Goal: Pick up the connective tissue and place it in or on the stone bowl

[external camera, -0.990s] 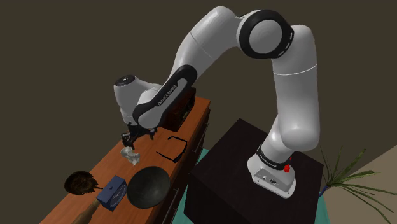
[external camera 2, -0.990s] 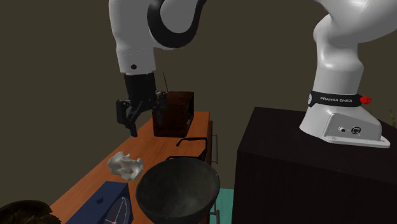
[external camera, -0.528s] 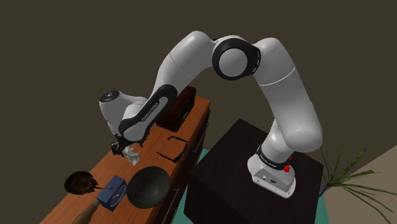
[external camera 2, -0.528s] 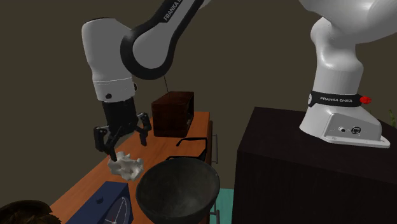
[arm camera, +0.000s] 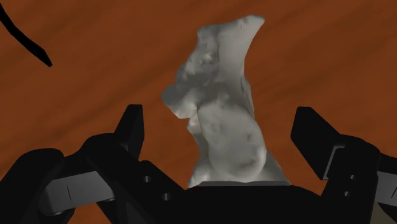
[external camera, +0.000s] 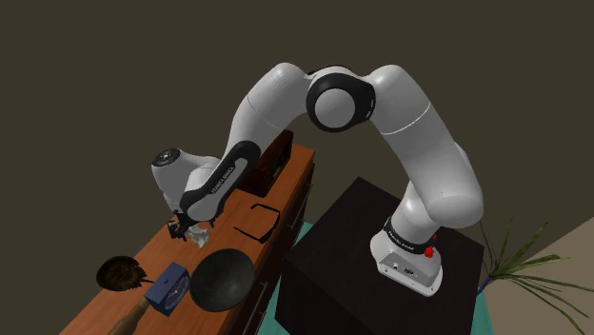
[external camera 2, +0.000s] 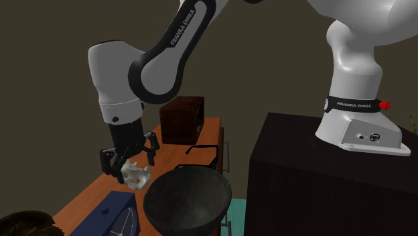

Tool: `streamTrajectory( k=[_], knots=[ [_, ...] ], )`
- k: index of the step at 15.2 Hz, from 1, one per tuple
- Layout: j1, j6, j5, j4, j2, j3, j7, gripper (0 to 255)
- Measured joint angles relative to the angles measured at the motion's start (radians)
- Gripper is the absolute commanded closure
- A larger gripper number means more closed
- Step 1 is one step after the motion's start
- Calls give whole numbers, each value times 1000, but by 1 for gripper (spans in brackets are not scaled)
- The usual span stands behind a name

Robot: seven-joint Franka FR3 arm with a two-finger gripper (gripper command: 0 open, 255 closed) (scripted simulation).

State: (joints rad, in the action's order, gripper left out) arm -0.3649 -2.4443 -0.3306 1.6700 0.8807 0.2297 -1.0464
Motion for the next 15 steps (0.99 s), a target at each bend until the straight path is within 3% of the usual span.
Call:
streamTrajectory(
  k=[5, 6, 15],
  knots=[
    [0, -3, -1, -2, 4, -1, 0, 0],
    [0, -3, -1, -2, 4, -1, 0, 255],
    [0, -3, -1, -2, 4, -1, 0, 255]
  ],
)
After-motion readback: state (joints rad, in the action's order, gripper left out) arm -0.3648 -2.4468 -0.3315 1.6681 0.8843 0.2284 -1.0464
